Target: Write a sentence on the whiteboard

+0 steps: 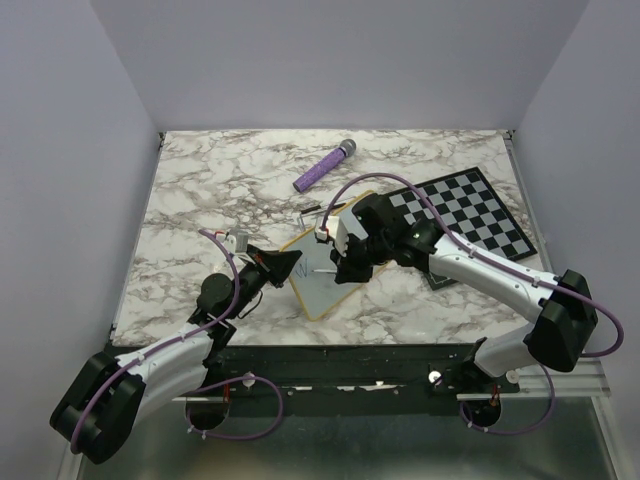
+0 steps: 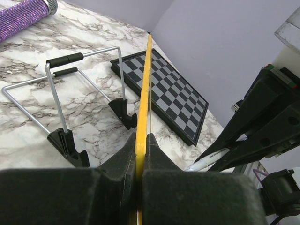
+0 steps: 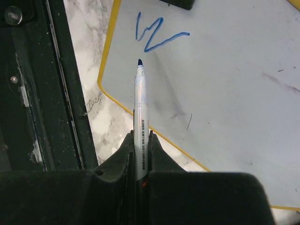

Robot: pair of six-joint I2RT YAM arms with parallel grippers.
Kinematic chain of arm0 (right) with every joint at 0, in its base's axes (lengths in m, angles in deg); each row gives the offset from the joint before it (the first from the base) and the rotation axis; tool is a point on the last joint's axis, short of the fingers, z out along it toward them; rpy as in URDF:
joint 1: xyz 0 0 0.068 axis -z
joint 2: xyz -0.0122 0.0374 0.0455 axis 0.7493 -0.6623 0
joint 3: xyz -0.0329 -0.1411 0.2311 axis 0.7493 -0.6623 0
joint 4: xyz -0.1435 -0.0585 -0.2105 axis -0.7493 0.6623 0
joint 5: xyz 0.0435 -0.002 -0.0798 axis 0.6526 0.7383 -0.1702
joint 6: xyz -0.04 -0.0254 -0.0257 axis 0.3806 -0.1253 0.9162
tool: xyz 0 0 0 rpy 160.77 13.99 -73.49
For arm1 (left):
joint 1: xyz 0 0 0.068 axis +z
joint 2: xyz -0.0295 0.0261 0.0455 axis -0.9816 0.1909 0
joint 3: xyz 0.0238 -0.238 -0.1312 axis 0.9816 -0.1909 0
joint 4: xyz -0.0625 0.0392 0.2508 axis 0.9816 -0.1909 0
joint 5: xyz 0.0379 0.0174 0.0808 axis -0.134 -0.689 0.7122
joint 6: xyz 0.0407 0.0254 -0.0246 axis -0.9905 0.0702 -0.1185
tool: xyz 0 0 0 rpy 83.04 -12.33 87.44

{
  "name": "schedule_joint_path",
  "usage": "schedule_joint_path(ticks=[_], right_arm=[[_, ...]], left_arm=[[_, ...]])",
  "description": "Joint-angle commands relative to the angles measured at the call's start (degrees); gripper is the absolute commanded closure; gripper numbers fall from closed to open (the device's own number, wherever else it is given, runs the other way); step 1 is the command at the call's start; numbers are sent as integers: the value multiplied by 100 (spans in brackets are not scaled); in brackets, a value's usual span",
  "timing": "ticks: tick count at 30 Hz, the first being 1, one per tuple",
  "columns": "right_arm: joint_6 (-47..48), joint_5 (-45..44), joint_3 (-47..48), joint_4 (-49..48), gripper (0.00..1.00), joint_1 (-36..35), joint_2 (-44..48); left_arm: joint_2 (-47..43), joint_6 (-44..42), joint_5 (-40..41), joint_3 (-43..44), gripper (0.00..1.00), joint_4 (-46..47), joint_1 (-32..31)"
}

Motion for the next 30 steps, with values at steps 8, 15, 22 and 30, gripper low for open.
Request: schedule_joint_path(ticks=[8, 15, 22, 30], right_arm=[[155, 423, -142, -84, 99, 8, 175], [76, 300, -177, -190, 99, 8, 166], [58, 396, -186, -207, 99, 8, 131], [-117, 159, -238, -356, 99, 8, 105]], left_arm=[[13, -140, 61, -31, 100, 273, -21], [-13, -105, 79, -49, 100, 273, -21], [-31, -79, 96, -58, 100, 265, -21], [-22, -52, 123, -66, 100, 273, -21]])
